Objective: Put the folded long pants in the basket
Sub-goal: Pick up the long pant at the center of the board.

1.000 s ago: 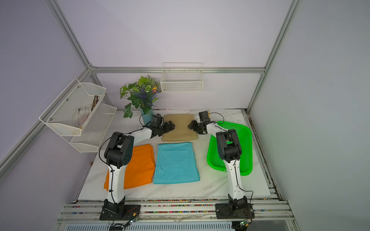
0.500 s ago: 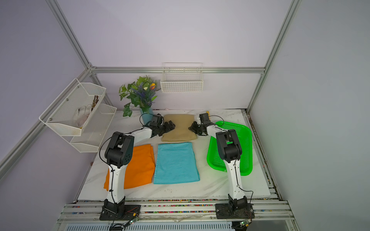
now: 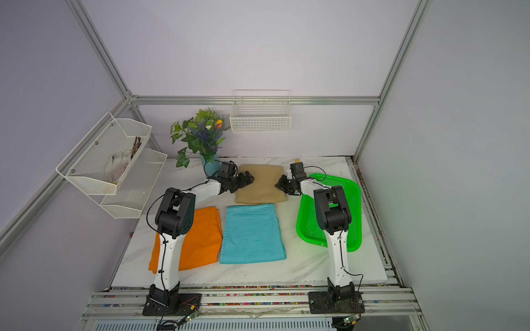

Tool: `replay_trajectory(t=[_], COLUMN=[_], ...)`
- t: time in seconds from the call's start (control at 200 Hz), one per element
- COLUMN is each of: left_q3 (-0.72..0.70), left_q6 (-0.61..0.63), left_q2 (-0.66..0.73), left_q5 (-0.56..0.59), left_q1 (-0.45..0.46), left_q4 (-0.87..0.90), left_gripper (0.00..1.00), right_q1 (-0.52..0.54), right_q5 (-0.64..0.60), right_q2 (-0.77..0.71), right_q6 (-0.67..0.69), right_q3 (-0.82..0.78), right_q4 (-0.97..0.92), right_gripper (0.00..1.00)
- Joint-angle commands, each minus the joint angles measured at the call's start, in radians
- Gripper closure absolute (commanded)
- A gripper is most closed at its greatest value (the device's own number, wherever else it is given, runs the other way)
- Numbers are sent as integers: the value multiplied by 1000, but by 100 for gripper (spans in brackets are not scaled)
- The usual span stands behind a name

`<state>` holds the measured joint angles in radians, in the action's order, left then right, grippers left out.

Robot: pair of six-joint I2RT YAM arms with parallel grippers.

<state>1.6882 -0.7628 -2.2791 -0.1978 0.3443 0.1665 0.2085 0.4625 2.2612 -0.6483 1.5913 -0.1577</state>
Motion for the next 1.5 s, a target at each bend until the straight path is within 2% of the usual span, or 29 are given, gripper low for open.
replay_trajectory(t=[0.0, 0.185, 0.295, 0.335, 0.38, 0.535, 0.895, 1.23, 1.495], left_q3=[3, 40, 31, 20, 13, 45, 242, 248, 298], left_q6=[7, -46, -61, -62, -73, -74, -36, -49, -60], left_q2=[-78, -144, -152, -145, -138, -111, 2, 118, 173], left_q5=[-61, -192, -201, -196, -187, -161, -158, -157, -174], left_q1=[28, 47, 68, 73, 77, 76, 77, 97, 186], left_q4=[106, 97, 81, 68, 69, 108, 167, 143, 111], left_gripper=[6, 39, 55, 73, 100, 100, 100, 100, 100], right_q1=[-4, 4, 4, 5, 6, 8, 6, -17, -71], right_q5=[-16, -4, 3, 4, 12, 41, 28, 15, -16], right_q2=[-20, -12, -9, -7, -4, -19, -153, -295, -462], right_q6=[14, 4, 4, 7, 7, 2, 52, 132, 222], right_q3=[1, 19, 20, 19, 18, 53, 197, 187, 101], right_q4=[-40, -33, -26, -25, -22, -16, -131, -219, -319], right_gripper=[100, 100, 100, 100, 100, 100, 100, 100, 100])
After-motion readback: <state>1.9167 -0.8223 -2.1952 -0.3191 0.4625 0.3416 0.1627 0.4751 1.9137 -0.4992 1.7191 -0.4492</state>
